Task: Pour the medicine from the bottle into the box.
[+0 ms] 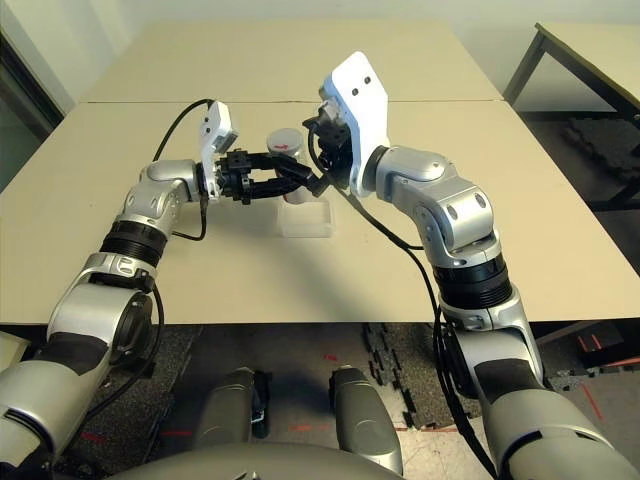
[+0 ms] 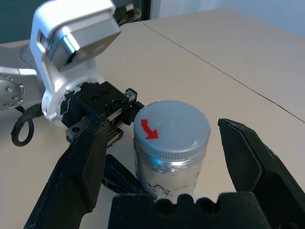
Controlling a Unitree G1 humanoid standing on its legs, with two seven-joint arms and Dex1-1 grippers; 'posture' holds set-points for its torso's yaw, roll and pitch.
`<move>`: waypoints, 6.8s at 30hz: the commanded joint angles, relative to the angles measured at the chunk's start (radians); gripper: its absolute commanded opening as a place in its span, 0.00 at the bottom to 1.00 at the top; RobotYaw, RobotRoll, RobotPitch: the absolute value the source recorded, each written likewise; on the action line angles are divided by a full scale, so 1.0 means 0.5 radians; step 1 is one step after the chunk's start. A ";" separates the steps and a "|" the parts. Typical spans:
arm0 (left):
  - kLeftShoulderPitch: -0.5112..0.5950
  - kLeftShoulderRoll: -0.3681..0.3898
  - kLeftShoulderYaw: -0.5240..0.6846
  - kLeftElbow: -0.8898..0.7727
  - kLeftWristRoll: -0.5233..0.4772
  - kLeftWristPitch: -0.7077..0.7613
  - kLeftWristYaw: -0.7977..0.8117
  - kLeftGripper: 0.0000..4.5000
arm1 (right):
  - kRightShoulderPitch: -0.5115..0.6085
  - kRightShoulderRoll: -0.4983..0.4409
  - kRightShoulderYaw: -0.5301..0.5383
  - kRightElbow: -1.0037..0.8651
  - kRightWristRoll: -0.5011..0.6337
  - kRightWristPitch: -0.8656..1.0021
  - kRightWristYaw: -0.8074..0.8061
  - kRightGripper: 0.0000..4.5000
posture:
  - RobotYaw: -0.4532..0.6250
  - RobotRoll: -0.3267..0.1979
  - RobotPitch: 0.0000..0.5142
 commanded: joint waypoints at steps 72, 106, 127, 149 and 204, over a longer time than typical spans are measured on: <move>0.198 0.088 -0.184 -0.715 -0.169 0.339 -0.107 0.61 | -0.137 -0.157 -0.114 0.173 0.196 -0.261 0.537 1.00 | 0.25 0.62 0.17; 0.219 0.123 -0.169 -0.792 -0.193 0.406 -0.074 0.61 | 0.044 -0.409 -0.194 0.270 0.184 -0.267 0.604 1.00 | 0.25 0.62 0.18; 0.128 0.070 -0.071 -0.534 -0.181 0.122 0.051 0.61 | 0.119 -0.364 -0.278 -0.119 0.510 0.081 0.470 1.00 | 0.23 0.62 0.18; 0.218 0.023 -0.114 -0.620 -0.205 0.189 0.049 0.61 | -0.130 -0.120 -0.105 0.135 0.269 -0.113 0.304 1.00 | 0.24 0.62 0.16; 0.206 0.079 -0.066 -0.460 -0.188 0.143 0.114 0.61 | 0.004 -0.201 -0.229 -0.056 0.430 0.045 0.132 1.00 | 0.23 0.62 0.17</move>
